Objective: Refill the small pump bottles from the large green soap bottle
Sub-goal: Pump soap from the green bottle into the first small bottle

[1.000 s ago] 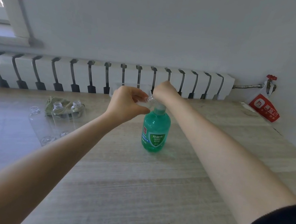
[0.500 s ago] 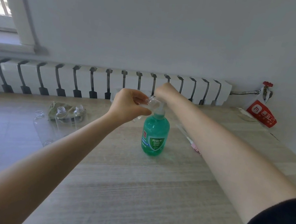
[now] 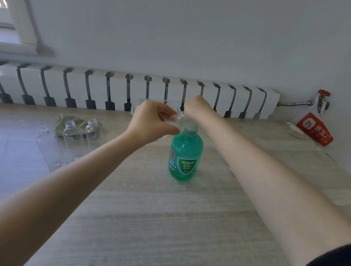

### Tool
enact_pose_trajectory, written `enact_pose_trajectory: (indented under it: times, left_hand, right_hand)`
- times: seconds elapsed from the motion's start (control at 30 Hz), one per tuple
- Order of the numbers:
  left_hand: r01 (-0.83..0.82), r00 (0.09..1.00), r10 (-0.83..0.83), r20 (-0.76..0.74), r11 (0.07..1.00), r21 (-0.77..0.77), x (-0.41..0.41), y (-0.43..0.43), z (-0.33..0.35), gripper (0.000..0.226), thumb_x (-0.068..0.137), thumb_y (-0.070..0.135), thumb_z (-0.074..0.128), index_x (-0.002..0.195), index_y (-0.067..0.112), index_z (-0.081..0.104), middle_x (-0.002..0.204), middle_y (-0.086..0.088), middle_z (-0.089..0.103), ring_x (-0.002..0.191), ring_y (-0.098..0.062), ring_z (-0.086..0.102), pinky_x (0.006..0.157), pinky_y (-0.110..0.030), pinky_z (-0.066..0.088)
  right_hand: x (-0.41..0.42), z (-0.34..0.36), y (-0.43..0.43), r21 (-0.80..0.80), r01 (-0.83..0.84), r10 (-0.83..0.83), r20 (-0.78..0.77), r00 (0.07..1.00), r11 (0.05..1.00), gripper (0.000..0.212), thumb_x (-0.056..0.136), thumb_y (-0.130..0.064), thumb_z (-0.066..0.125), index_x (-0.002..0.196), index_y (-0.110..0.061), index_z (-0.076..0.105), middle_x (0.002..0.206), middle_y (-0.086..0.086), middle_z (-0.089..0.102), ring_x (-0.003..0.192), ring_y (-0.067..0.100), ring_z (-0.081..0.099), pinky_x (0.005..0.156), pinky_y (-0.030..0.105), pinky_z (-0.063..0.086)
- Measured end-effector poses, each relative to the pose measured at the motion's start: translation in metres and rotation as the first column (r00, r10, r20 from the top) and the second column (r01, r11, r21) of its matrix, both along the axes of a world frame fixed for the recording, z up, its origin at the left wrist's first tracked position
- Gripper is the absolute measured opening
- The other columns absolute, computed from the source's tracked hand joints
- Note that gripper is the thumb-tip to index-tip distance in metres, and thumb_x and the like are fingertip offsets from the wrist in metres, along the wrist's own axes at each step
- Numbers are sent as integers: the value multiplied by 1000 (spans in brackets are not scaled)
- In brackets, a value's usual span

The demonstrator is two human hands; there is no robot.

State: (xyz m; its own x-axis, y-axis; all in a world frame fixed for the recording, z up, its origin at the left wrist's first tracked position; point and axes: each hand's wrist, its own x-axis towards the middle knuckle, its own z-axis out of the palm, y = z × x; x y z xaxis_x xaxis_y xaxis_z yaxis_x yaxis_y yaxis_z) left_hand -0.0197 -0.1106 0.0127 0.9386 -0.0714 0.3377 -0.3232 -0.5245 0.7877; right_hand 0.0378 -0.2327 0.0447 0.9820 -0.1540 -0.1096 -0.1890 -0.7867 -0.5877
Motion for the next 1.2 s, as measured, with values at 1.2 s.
enact_pose_trajectory:
  times: [1.2]
  left_hand:
    - [8, 999, -10, -51, 999, -31, 3, 0, 0, 45, 63, 7, 85, 104, 6, 69, 94, -2, 69, 86, -14, 67, 84, -28, 55]
  right_hand:
    - [-8, 6, 3, 76, 4, -9, 64, 998, 997, 64, 96, -9, 43, 149, -6, 7, 147, 18, 29, 124, 31, 45, 95, 34, 42]
